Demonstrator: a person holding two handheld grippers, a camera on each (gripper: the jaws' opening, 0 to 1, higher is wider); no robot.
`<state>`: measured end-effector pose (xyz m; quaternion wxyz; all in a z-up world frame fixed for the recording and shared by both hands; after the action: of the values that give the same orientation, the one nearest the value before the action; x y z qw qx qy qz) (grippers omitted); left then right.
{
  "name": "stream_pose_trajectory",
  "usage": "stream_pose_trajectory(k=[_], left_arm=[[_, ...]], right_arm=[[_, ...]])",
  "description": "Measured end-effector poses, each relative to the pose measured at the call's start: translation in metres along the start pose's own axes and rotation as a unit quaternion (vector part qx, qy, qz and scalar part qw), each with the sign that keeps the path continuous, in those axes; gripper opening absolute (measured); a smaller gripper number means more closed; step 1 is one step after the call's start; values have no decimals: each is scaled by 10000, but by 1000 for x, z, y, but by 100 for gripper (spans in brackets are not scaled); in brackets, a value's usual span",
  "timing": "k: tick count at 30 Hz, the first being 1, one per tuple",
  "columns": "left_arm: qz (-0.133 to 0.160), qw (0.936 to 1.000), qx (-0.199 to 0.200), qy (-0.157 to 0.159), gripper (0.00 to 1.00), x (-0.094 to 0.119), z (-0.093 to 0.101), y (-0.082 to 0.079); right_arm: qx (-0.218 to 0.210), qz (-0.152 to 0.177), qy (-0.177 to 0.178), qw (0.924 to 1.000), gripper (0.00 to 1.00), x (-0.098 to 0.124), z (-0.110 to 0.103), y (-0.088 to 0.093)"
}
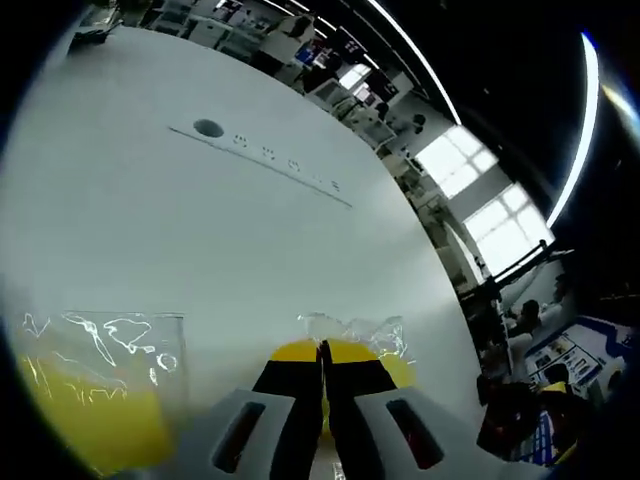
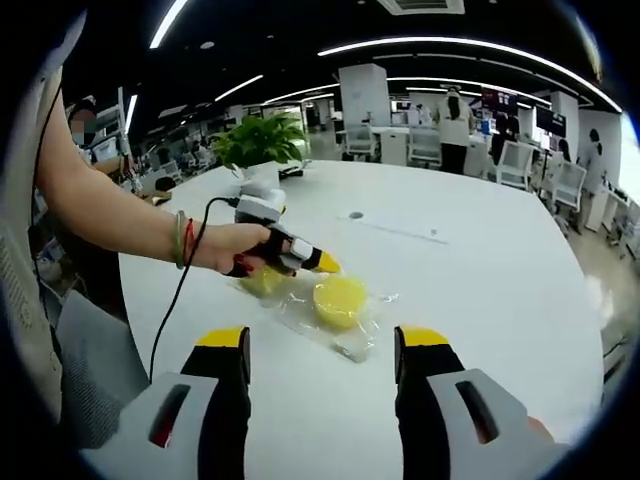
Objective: Compare the silicone blocks by pressing each to a similar depth, holding the contact briefly, and releasing to observe deformation and rebound differences across the visible hardness samples.
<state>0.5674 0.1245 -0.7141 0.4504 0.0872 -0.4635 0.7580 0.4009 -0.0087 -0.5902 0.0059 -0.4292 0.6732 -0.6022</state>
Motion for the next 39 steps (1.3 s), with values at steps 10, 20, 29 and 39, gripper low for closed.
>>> stream_pose_trajectory(k=[10,20,29,39], left_arm=[[-18,9997,-216,92,0,-1,-2,1],[-97,9915,-1275,-236,4,11,-4,-9],[-173,9732,-2269,-320,12,28,-3,-21],[-204,9494,-3118,-324,21,53,11,-30]], right_arm=[[-3,-33,-60,10000,52,-4,0,1],[54,-57,-157,9998,51,-5,-5,1],[122,-20,-275,9995,50,-7,-13,-2],[201,94,-365,9991,50,-6,-23,-9]])
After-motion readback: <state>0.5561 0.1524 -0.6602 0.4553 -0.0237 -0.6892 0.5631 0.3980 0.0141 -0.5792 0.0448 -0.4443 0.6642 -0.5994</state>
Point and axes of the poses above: the point that each gripper's makers call its tool centre point, and the gripper's own axes: x roughly backward along the fingers, z roughly to its right, y roughly out of its underside, the point moved 2 cm from there along x, roughly backward along the fingers, and after that the axes turned 11 degrees about -x, right-handed, at the moved point
